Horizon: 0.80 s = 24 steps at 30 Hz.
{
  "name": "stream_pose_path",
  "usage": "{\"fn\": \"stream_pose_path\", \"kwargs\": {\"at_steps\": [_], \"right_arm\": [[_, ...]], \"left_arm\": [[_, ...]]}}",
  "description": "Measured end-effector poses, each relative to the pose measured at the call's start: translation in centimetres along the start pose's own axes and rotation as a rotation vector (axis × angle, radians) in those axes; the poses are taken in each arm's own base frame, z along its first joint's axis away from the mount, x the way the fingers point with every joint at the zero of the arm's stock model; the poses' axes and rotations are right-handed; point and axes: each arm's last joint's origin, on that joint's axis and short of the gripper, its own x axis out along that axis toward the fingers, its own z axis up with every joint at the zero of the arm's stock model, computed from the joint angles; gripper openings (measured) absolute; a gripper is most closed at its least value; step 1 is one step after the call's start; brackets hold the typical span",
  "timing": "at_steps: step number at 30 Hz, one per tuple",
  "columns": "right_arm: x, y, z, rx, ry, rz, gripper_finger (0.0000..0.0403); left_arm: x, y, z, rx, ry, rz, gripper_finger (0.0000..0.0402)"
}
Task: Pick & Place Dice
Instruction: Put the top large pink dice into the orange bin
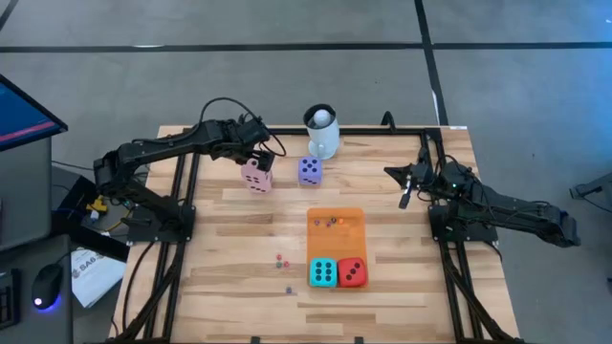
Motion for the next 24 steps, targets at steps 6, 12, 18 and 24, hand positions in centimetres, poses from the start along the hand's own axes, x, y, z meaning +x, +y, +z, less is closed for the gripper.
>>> {"fn": "stream_pose_path", "kwargs": {"at_steps": [6, 12, 18, 24], "right_arm": [[0.00, 0.00, 0.00, 0.000, 0.000, 0.000, 0.0000], [0.00, 0.00, 0.00, 0.000, 0.000, 0.000, 0.0000], [0.00, 0.00, 0.00, 0.000, 0.000, 0.000, 0.0000], [0.00, 0.00, 0.00, 0.000, 0.000, 0.000, 0.0000]], "left_arm": [[-0.05, -0.15, -0.12, 0.006, 0.000, -0.003, 0.0400], [-0.22, -0.57, -0.46, 0.024, 0.000, -0.013, 0.0400], [-0.32, -0.83, -0.64, 0.031, -0.002, -0.020, 0.0400], [-0.32, -0.86, -0.61, 0.026, -0.005, -0.022, 0.0400]]}}
